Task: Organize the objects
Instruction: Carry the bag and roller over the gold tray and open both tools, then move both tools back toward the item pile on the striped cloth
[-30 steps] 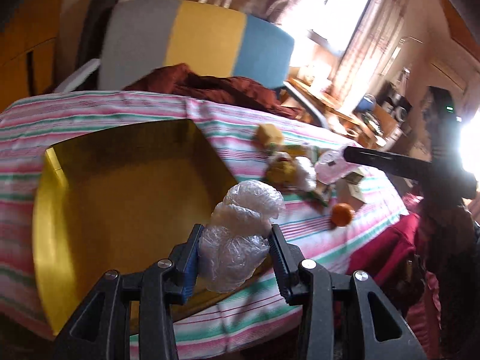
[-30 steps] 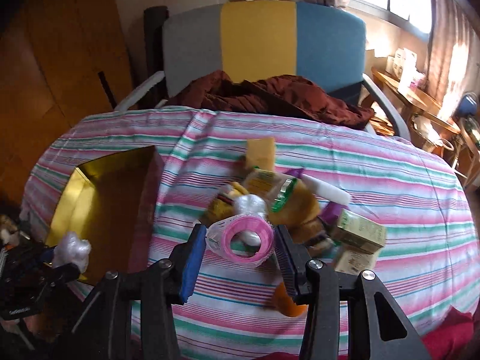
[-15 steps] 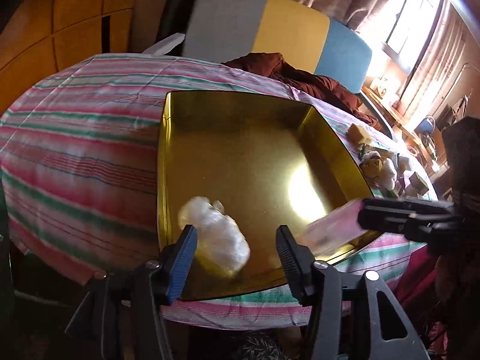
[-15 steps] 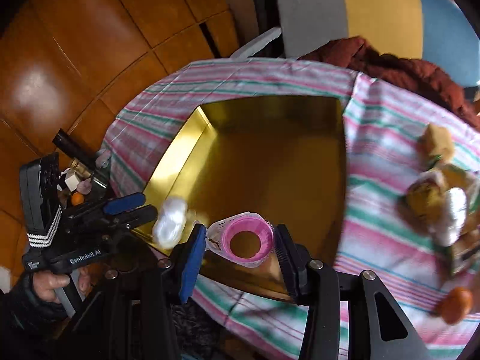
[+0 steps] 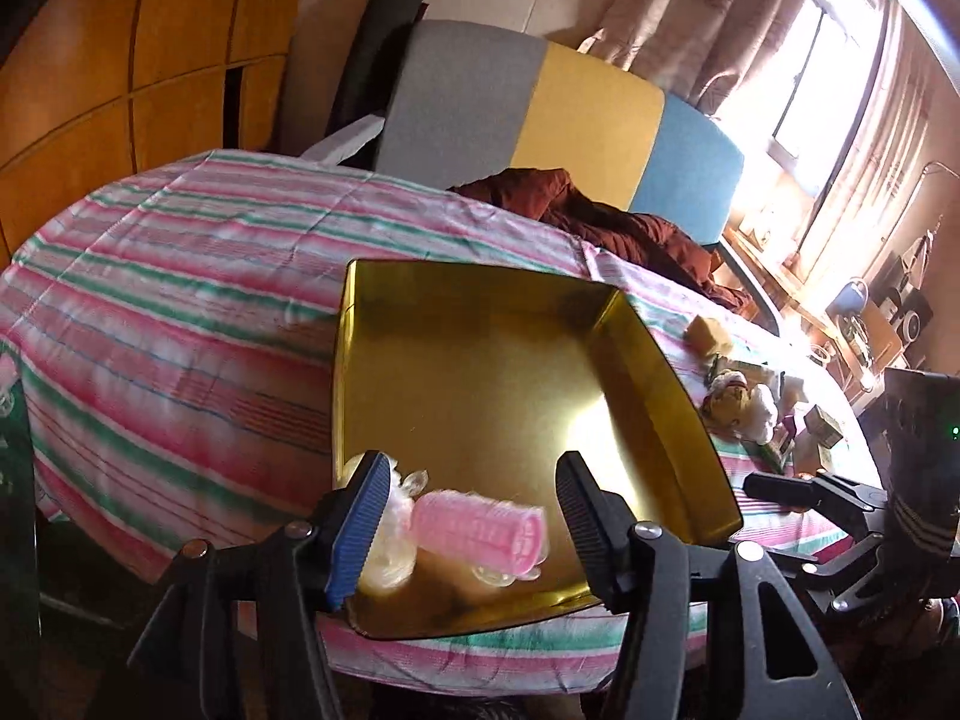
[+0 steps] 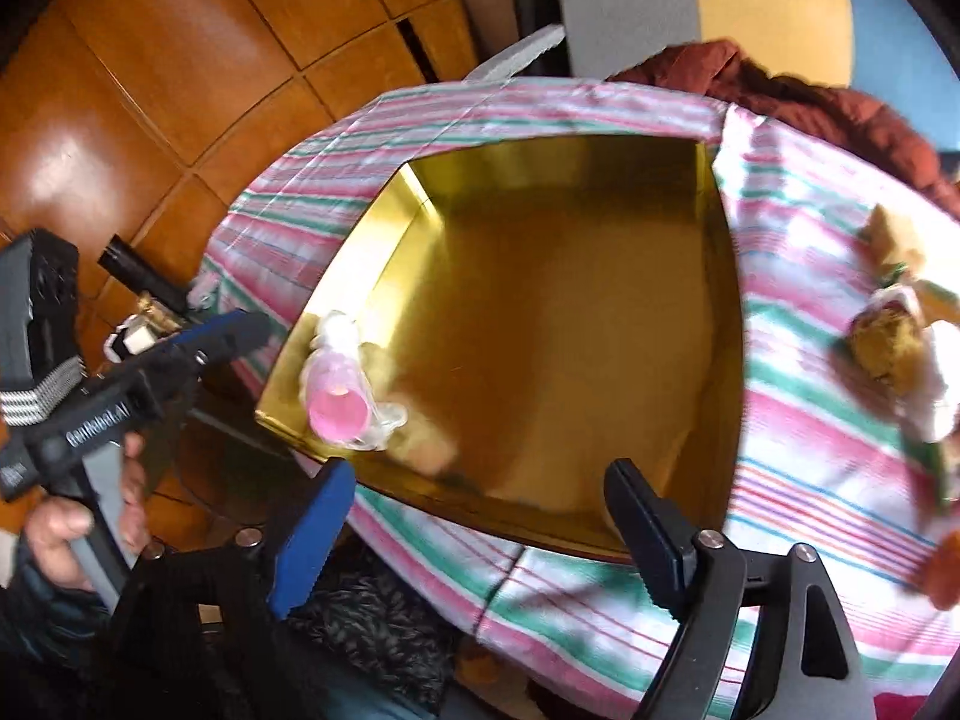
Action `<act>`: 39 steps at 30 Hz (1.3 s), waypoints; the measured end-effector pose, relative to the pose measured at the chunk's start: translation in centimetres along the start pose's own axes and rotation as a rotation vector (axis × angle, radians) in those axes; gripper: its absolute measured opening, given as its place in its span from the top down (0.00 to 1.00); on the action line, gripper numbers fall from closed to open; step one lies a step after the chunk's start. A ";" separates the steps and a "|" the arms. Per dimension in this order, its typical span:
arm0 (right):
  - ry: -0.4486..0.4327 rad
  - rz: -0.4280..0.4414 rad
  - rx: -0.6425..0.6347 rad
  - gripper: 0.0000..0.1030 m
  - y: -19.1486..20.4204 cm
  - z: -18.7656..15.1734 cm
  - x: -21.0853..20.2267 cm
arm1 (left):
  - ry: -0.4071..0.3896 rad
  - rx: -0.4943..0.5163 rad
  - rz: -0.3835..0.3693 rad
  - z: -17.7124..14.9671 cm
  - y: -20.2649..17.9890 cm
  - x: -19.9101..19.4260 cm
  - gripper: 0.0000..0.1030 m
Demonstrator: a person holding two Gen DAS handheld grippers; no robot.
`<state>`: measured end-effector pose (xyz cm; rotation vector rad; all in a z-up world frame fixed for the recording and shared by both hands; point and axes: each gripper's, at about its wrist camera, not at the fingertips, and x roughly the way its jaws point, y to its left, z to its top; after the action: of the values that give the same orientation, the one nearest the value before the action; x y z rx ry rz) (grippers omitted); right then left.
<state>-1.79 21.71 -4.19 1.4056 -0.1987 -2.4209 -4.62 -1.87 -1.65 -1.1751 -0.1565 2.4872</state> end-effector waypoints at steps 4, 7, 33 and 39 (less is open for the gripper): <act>-0.083 -0.070 -0.010 0.00 -0.7 -0.2 -1.8 | -0.014 0.042 -0.014 0.6 -2.2 0.0 0.43; -0.133 -0.139 -0.014 0.00 -1.2 -0.2 -2.5 | -0.016 0.076 -0.010 0.8 -3.8 0.1 0.43; -0.238 -0.421 0.236 0.00 -11.7 -2.8 -8.0 | 0.076 0.287 -0.081 -0.6 -13.4 3.3 0.43; -0.279 -0.516 0.384 0.00 -17.0 -4.3 -11.3 | 0.114 0.332 -0.153 -1.1 -16.0 4.2 0.43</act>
<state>3.44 41.74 -1.96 1.3919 -0.4335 -3.1426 -1.51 14.36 -1.20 -1.1131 0.1845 2.2006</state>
